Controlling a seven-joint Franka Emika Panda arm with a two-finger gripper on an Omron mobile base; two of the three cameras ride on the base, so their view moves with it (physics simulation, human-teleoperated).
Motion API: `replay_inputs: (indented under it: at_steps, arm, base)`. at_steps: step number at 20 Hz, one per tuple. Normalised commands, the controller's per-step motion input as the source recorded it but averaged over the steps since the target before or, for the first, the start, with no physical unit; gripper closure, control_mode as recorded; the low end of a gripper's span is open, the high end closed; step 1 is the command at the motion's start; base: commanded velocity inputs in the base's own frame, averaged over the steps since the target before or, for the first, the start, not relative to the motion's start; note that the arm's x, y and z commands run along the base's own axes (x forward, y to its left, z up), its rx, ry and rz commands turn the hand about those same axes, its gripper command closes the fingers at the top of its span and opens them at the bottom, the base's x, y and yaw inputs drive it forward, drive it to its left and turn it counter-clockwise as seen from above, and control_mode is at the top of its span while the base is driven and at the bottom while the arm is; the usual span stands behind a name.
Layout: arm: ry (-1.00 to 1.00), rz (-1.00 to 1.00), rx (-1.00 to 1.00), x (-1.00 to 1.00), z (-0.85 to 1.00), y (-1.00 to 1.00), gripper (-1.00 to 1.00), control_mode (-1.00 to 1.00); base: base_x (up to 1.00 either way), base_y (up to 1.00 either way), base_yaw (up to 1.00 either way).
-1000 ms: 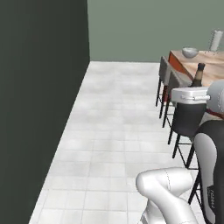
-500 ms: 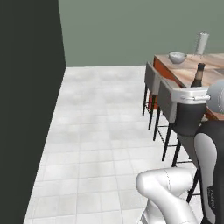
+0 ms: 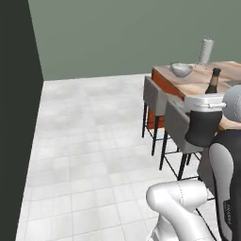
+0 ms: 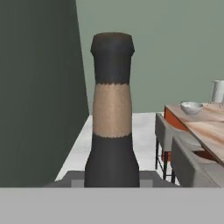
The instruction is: There is a bowl on the dining counter. Grab a lemon wedge from the fridge and place it in the bowl. Then get the liquor bottle and glass cup from the cabinet and place them next to the bowl.
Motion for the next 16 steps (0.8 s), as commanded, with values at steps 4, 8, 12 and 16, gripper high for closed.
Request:
replay_inputs:
  at_steps: [4,8,12,16]
  arm:
    - [0.00,0.00,0.00,0.00,0.00,0.00,1.00,1.00]
    - [0.00,0.00,0.00,0.00,0.00,0.00,1.00,1.00]
    - [0.00,0.00,0.00,0.00,0.00,0.00,1.00,1.00]
    - [0.00,0.00,0.00,0.00,0.00,0.00,1.00,1.00]
  base:
    - [0.96,0.27,-0.37]
    - [0.85,0.30,-0.41]
    - [0.81,0.37,-0.42]
    - [0.74,0.42,-0.43]
